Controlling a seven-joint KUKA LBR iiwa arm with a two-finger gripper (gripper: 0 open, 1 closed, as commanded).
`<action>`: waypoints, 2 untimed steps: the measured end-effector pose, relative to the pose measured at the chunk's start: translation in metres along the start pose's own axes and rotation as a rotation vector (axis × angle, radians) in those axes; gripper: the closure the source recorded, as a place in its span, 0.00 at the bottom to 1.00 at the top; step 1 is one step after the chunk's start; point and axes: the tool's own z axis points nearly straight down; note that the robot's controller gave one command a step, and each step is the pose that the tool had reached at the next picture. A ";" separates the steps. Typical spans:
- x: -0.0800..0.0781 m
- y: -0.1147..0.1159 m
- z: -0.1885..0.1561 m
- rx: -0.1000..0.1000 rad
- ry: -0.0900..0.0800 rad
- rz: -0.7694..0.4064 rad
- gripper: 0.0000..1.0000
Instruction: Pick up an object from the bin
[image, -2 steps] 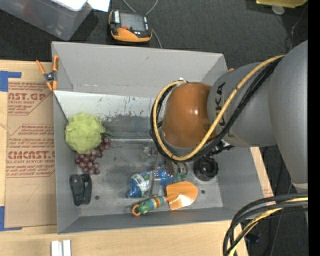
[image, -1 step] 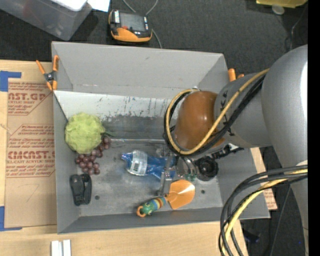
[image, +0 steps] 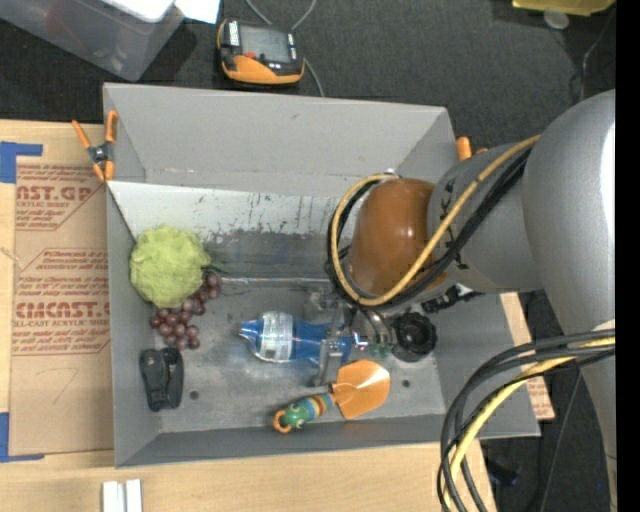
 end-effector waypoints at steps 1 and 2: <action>0.004 0.000 0.000 0.002 0.006 0.008 0.00; 0.001 0.001 0.000 -0.001 0.000 0.002 0.00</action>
Offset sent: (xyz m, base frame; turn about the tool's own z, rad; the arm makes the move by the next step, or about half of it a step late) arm -0.0009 0.0001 0.0001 0.0012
